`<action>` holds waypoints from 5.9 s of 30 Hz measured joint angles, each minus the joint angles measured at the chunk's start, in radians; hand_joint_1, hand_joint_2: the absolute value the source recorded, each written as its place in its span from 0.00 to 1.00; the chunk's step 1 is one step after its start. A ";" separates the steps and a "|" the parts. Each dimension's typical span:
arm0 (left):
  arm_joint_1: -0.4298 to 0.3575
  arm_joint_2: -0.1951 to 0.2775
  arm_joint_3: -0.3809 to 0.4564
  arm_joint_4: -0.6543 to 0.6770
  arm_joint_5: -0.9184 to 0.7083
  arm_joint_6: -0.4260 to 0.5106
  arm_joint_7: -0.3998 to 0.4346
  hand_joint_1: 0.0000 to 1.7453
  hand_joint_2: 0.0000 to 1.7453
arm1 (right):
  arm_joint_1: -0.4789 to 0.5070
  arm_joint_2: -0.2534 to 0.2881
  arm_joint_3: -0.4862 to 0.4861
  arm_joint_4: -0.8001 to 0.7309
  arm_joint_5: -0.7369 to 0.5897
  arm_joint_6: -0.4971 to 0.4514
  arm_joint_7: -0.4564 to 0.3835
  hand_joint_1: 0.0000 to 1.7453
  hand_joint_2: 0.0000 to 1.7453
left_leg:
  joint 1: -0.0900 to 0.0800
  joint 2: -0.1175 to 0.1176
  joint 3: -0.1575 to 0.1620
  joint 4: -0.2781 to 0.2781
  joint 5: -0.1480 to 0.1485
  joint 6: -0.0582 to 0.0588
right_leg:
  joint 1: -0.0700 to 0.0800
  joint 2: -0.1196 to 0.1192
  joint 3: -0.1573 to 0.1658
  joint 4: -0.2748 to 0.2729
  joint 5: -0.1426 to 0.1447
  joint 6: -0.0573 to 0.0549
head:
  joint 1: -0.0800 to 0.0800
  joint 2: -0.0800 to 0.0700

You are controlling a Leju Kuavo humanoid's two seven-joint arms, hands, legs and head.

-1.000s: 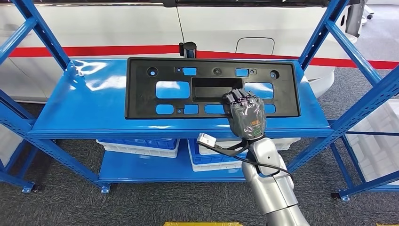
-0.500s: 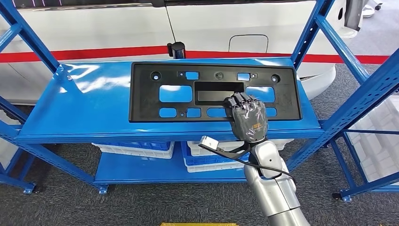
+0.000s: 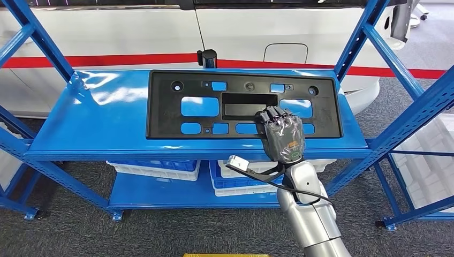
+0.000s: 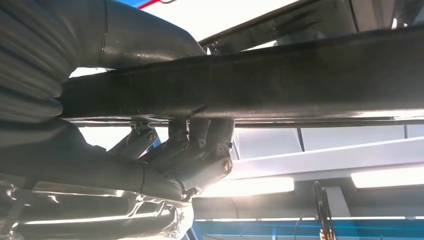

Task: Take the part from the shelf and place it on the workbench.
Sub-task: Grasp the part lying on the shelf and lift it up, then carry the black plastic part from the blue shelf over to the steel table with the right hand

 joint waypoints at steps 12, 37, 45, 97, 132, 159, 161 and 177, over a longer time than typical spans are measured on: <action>-0.001 0.000 0.001 0.001 0.003 0.011 -0.008 0.00 1.00 | -0.004 -0.001 0.000 0.010 -0.015 -0.007 -0.011 1.00 1.00 | 0.016 -0.005 -0.048 0.117 -0.077 -0.058 | 0.002 0.007 0.125 -0.256 0.103 -0.037 | -0.004 0.000; -0.003 0.005 0.001 0.002 0.001 0.025 -0.017 0.00 1.00 | -0.009 -0.004 0.005 0.026 -0.021 -0.023 -0.016 1.00 1.00 | 0.002 0.003 -0.028 0.043 -0.015 -0.032 | -0.010 0.003 0.133 -0.265 0.099 0.041 | 0.015 0.000; -0.002 0.003 0.001 0.002 0.000 0.028 -0.021 0.00 1.00 | -0.002 -0.003 0.011 0.017 -0.021 -0.029 -0.018 1.00 1.00 | -0.009 0.001 -0.153 0.307 -0.152 -0.035 | 0.023 0.009 0.127 -0.259 0.100 -0.049 | 0.009 0.000; -0.001 0.010 0.024 0.003 0.012 0.035 -0.024 0.00 1.00 | 0.043 -0.047 0.181 -0.048 -0.401 0.237 -0.258 1.00 1.00 | -0.032 -0.020 0.028 0.064 -0.074 -0.008 | 0.025 0.003 0.121 -0.263 0.121 -0.045 | 0.016 0.000; -0.003 0.007 0.042 0.004 0.056 0.075 -0.031 0.00 1.00 | 0.153 -0.131 0.362 -0.410 -0.612 0.335 -0.388 1.00 1.00 | -0.042 -0.007 0.044 0.023 -0.058 0.024 | 0.030 -0.005 0.100 -0.252 0.120 -0.028 | 0.017 0.000; 0.000 -0.004 0.087 0.004 0.102 0.140 -0.040 0.00 1.00 | 0.362 -0.072 0.230 -0.424 -0.694 0.311 -0.508 1.00 1.00 | -0.043 -0.013 0.063 0.041 -0.081 -0.011 | 0.034 -0.010 0.133 -0.282 0.126 -0.052 | 0.020 0.000; 0.000 -0.007 0.092 0.004 0.107 0.147 -0.040 0.00 1.00 | 0.366 -0.065 0.220 -0.416 -0.707 0.317 -0.518 1.00 1.00 | -0.044 -0.011 0.051 0.032 -0.074 0.002 | 0.035 -0.010 0.124 -0.280 0.137 -0.036 | 0.021 0.000; -0.001 -0.040 0.122 0.004 0.136 0.209 -0.038 0.00 1.00 | 0.368 -0.004 0.176 -0.324 -0.842 0.402 -0.563 1.00 1.00 | -0.054 0.005 -0.085 0.016 0.057 0.018 | 0.058 -0.012 0.285 -0.384 0.057 -0.077 | 0.027 0.000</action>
